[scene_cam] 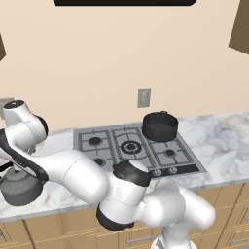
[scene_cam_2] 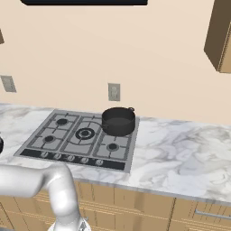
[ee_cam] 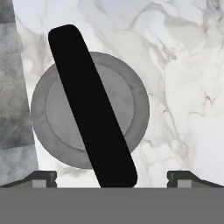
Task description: Pick the kettle from the counter and place it on a stove burner. Then turn the burner on.
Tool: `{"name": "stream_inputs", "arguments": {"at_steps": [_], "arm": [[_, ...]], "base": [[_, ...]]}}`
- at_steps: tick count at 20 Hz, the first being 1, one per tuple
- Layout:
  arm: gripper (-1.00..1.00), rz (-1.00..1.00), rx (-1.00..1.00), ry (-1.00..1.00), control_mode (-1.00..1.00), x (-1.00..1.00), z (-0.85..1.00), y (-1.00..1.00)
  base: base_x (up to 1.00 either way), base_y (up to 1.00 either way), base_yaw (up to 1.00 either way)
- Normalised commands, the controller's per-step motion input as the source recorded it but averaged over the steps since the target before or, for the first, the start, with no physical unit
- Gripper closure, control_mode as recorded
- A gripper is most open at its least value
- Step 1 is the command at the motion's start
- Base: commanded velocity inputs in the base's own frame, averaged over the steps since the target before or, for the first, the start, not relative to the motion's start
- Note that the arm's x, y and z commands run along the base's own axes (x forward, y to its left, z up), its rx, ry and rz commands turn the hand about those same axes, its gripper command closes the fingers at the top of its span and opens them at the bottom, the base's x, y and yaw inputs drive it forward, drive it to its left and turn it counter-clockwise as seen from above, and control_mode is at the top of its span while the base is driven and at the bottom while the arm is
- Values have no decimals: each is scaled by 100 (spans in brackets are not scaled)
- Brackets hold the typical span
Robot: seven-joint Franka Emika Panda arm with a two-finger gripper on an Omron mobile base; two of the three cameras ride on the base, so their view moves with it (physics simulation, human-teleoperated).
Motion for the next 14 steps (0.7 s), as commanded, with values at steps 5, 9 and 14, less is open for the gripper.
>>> {"name": "stream_inputs", "arguments": {"at_steps": [5, 9, 14], "arm": [[-100, 2, 0, 5, -100, 11, -26, 14], [-100, 2, 0, 3, -100, 24, -19, 14], [100, 1, 0, 2, -100, 10, -9, 9]], "base": [[0, 0, 0], [0, 0, 0], [0, 0, 0]]}}
